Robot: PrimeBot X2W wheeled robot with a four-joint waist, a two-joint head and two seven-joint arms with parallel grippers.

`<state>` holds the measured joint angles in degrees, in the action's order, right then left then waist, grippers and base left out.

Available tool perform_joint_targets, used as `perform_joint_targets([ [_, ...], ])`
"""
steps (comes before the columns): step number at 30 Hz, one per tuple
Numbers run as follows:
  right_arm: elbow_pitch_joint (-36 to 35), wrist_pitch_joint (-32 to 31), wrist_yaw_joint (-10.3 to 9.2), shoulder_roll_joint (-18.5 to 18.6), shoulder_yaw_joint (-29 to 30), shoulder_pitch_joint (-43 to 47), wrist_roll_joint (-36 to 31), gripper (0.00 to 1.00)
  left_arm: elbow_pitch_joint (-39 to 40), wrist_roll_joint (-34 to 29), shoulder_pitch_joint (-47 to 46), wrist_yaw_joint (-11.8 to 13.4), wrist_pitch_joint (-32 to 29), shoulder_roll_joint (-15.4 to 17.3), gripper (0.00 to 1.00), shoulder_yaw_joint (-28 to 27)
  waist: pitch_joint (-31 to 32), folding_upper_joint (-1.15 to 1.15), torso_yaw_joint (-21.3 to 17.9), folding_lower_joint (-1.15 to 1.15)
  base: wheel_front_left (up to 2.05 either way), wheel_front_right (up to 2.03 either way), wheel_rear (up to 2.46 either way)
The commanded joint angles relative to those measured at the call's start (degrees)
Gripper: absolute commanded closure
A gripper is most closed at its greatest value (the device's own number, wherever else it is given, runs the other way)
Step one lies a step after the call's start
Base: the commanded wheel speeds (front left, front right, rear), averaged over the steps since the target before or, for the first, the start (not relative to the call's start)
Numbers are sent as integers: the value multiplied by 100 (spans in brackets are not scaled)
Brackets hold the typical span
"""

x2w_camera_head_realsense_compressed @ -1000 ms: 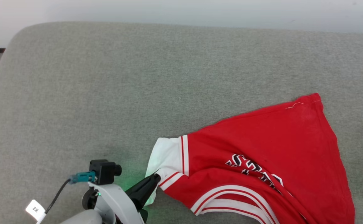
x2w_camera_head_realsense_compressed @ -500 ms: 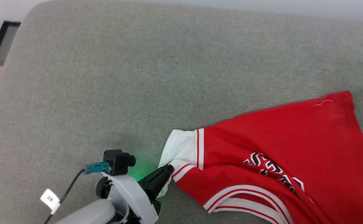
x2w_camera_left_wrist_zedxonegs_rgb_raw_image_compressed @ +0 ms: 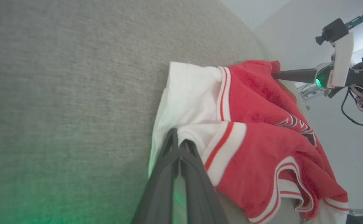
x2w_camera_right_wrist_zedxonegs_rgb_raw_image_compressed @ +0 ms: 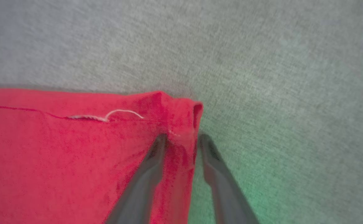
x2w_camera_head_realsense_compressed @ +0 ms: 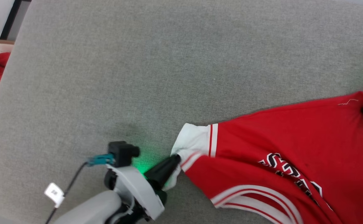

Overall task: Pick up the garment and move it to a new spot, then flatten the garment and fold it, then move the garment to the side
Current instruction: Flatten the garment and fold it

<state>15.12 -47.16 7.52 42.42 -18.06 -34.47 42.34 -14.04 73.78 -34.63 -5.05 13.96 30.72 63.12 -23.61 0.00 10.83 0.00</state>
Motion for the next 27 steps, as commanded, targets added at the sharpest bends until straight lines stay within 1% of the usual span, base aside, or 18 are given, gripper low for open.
perform_joint_targets([
  [1,218,129,-5,-207,-221,107,108,100,-149,106,128,79,23,103,100,-128,47,0,-46,0,0,0,0],
  [5,345,748,-5,-305,7,-230,295,100,-144,333,250,122,87,181,100,-535,178,0,-167,0,0,0,0],
  [7,460,1050,-5,-409,253,-442,356,100,-73,455,233,54,103,191,100,-764,227,0,-237,0,0,0,0],
  [10,704,1540,-6,-548,575,-773,224,100,-62,681,-81,-21,116,274,100,-1184,284,0,-351,0,0,0,0],
  [12,942,1878,-6,-679,825,-1083,63,100,-103,779,-446,-48,113,314,100,-1484,288,0,-437,0,0,0,0],
  [14,1211,2179,-6,-783,1123,-1490,-102,100,-162,887,-958,-61,65,294,100,-1764,246,0,-521,0,0,0,0],
  [16,1442,2447,-6,-909,1369,-1959,-262,100,-311,1004,-1577,-8,-53,266,100,-2045,155,0,-623,0,0,0,0],
  [18,1728,2658,-8,-1059,1582,-2484,-385,100,-608,1225,-2238,74,-206,197,100,-2369,35,0,-760,0,0,0,0],
  [21,2152,3027,-13,-1208,1830,-3372,-682,100,-1298,1504,-3360,98,-478,32,100,-2776,-192,0,-928,0,0,0,0],
  [24,2499,3500,-16,-1308,2031,-4225,-966,100,-2026,1417,-4511,67,-619,-132,100,-2934,-362,0,-1064,0,0,0,0],
  [27,2789,3976,-24,-1390,2222,-4876,-1148,100,-2546,1289,-5418,-56,-538,-357,100,-3012,-432,0,-1152,0,0,0,0],
])
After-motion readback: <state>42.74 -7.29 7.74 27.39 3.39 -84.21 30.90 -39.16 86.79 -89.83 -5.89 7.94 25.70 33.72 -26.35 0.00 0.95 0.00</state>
